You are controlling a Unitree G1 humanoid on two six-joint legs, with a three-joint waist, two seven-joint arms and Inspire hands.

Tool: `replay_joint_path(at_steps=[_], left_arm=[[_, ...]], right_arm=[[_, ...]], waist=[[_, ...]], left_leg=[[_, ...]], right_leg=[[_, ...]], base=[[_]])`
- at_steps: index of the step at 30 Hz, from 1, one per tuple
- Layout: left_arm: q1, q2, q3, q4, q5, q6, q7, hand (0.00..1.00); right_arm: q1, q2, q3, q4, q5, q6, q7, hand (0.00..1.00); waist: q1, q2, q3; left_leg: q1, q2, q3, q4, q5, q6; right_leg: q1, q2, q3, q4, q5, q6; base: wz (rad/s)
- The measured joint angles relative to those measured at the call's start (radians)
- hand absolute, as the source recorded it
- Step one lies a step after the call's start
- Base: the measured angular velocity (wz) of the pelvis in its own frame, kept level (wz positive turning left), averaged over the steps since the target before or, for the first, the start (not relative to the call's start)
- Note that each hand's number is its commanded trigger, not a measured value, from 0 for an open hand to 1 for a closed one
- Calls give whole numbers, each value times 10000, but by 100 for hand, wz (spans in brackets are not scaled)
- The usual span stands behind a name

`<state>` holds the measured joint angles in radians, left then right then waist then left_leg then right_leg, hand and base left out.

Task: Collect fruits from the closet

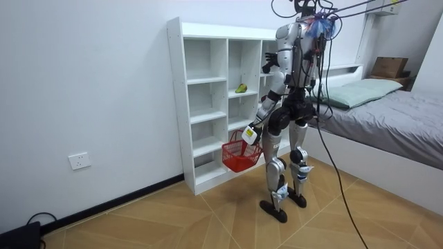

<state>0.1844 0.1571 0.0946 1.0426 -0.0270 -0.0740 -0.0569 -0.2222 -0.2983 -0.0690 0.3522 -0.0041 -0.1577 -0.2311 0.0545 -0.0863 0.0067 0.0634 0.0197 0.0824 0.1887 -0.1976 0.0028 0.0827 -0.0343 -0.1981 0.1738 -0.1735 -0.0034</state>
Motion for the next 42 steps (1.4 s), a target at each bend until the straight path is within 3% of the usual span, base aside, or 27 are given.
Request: replay_joint_path(at_steps=[12,31,34,39,40,41,42], left_arm=[[-198,0,6,-20,21,524,-100,100],[-112,111,-14,-433,-1,766,-217,100],[-62,121,-13,-539,2,767,-209,100],[40,148,-14,-605,0,768,-197,100],[54,147,-15,-604,0,770,-199,100],[61,148,-14,-603,0,770,-198,100],[63,151,-14,-603,-2,770,-198,100]], right_arm=[[-359,-138,131,1166,-47,637,343,0],[-557,-144,122,2113,360,691,798,0],[-670,-143,123,2419,382,632,822,0],[-772,-154,66,2782,545,610,956,0],[-772,-187,57,2804,554,603,1026,27],[-772,-227,58,2894,554,558,1062,27],[-772,-230,58,2953,553,502,1093,100]], waist=[[321,-13,1],[334,-117,-32],[318,-100,7],[279,-203,-60],[261,-206,-60],[252,-203,-58],[252,-201,-57]], left_leg=[[-35,-2,-41,8,2,-5],[-78,0,-60,133,1,-5],[14,-12,-87,108,0,-4],[17,-46,-241,124,0,-4],[21,-51,-270,123,0,-3],[26,-55,-292,121,0,-3],[31,-54,-298,120,0,-3]], right_leg=[[-82,-1,-62,122,4,-7],[-84,-5,-76,108,5,-9],[52,-13,-101,85,3,-7],[127,-28,-247,-43,5,-9],[144,-31,-257,-45,5,-9],[180,-34,-272,-43,5,-8],[212,-33,-277,-38,5,-8]], base=[[1],[0],[2],[9],[5],[5],[3]])
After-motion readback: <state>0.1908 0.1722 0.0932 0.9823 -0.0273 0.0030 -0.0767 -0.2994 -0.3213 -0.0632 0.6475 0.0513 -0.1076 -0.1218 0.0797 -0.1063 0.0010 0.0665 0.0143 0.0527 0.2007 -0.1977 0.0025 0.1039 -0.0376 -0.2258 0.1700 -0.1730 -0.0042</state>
